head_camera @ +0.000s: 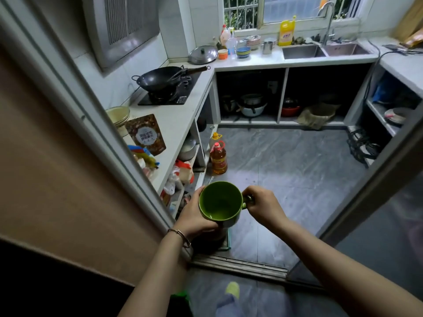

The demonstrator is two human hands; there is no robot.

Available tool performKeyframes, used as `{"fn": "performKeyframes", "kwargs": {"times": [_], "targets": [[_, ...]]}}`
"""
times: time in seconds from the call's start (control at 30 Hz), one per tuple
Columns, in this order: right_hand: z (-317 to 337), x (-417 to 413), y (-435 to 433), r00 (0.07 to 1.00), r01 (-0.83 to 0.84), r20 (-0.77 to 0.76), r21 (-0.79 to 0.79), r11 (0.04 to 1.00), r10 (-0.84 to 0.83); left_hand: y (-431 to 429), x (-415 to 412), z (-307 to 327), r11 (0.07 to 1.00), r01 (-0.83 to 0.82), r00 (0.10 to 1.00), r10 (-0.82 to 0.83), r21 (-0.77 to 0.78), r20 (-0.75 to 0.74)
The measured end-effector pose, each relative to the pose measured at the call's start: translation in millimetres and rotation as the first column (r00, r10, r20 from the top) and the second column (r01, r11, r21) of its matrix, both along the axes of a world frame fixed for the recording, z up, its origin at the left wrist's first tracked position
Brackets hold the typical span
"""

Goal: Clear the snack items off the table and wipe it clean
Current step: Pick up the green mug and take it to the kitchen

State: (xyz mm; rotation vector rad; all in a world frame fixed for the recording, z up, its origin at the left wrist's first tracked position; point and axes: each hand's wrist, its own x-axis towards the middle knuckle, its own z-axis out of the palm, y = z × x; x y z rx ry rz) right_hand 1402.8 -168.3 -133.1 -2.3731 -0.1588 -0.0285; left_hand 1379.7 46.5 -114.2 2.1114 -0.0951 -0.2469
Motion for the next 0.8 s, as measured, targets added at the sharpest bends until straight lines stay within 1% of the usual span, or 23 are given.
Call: {"fn": "performKeyframes", "kwargs": {"times": [0.1,0.33,0.47,0.6,0.7,0.8], "targets": [[-7,33,-5,0.999,0.048,-0.007,0.003,0.999,-0.048,-7,39,0,1.0,0.017,1.0,-0.017,0.024,-0.002],[-10,125,-13,0.992,0.12,-0.029,-0.056,0.991,-0.122,-12,147,-13,0.994,0.107,0.994,-0.108,0.031,0.007],[-7,179,-19,0.981,0.187,-0.039,-0.079,0.979,-0.19,-18,212,-11,0.987,0.159,0.987,-0.16,0.008,0.032],[-9,226,-26,0.972,0.229,-0.031,-0.075,0.97,-0.232,-26,262,-12,0.983,0.182,0.982,-0.181,-0.018,0.056],[-12,256,-34,0.968,0.248,-0.026,-0.077,0.966,-0.25,-33,295,-16,0.982,0.186,0.981,-0.185,-0.011,0.052],[-19,289,-45,0.961,0.267,-0.058,-0.08,0.96,-0.272,-45,328,-17,0.982,0.189,0.981,-0.189,0.016,0.04]]}}
